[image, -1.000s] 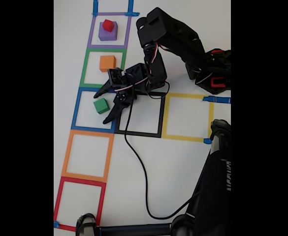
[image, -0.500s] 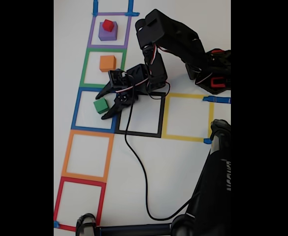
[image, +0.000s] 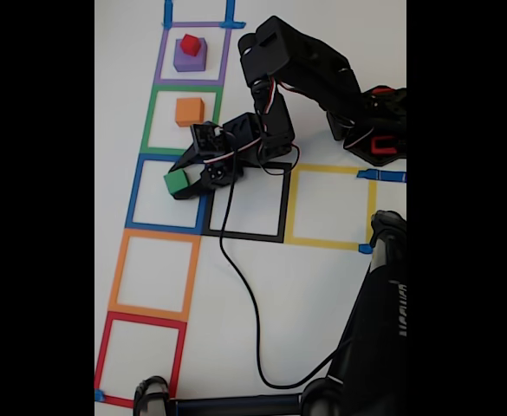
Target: Tower of hanoi
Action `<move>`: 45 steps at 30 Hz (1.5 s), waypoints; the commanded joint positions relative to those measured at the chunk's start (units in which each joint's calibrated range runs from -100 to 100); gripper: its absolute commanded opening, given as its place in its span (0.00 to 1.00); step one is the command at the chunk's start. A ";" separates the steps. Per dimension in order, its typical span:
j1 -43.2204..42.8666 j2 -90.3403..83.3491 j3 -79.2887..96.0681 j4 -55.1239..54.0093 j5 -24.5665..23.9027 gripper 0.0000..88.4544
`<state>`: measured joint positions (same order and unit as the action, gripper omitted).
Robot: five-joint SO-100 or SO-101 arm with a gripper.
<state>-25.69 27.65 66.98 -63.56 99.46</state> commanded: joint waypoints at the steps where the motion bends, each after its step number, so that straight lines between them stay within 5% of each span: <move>1: -0.68 -0.72 -0.25 0.24 0.54 0.08; 10: -1.06 -3.87 1.75 2.02 0.54 0.06; 17: 0.38 -17.11 2.93 13.77 0.54 0.06; 30: 6.99 -53.45 -8.79 67.45 0.54 0.05; 41: 14.09 -66.53 -44.07 122.11 0.54 0.05; 45: 15.62 -66.85 -56.43 134.17 -0.14 0.05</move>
<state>-11.29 -36.43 23.59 59.45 100.00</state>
